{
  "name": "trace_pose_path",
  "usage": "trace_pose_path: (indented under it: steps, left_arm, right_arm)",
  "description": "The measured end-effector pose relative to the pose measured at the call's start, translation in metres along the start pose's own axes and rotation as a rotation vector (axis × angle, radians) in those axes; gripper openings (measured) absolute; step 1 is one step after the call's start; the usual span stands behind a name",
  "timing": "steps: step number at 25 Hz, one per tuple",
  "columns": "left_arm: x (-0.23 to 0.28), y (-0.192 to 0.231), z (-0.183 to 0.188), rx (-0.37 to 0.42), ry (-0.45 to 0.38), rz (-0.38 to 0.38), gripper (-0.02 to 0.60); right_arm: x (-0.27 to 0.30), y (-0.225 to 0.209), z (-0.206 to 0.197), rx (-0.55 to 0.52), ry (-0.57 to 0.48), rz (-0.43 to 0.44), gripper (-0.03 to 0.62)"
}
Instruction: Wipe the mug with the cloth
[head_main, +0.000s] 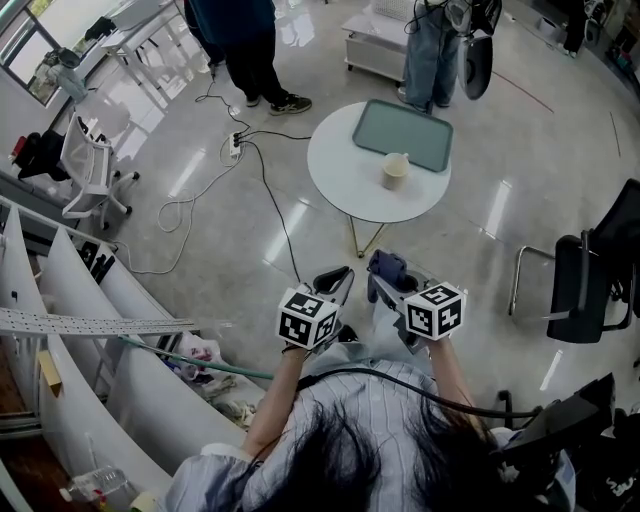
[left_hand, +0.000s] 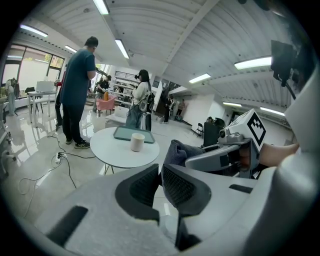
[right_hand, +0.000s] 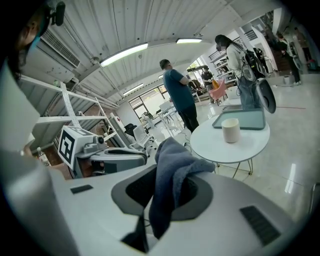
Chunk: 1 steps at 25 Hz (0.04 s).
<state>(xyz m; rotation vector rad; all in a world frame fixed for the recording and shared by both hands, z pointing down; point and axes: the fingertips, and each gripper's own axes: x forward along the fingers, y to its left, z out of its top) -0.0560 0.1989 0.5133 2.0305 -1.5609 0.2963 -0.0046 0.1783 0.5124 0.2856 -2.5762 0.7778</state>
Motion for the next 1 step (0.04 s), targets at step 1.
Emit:
trace_pose_path:
  steps: [1]
  left_arm:
    - [0.0005,0.0016,0.0000,0.000,0.002,0.002,0.043]
  right_arm:
    - [0.0010,-0.0004,0.0006,0.002,0.000,0.001,0.080]
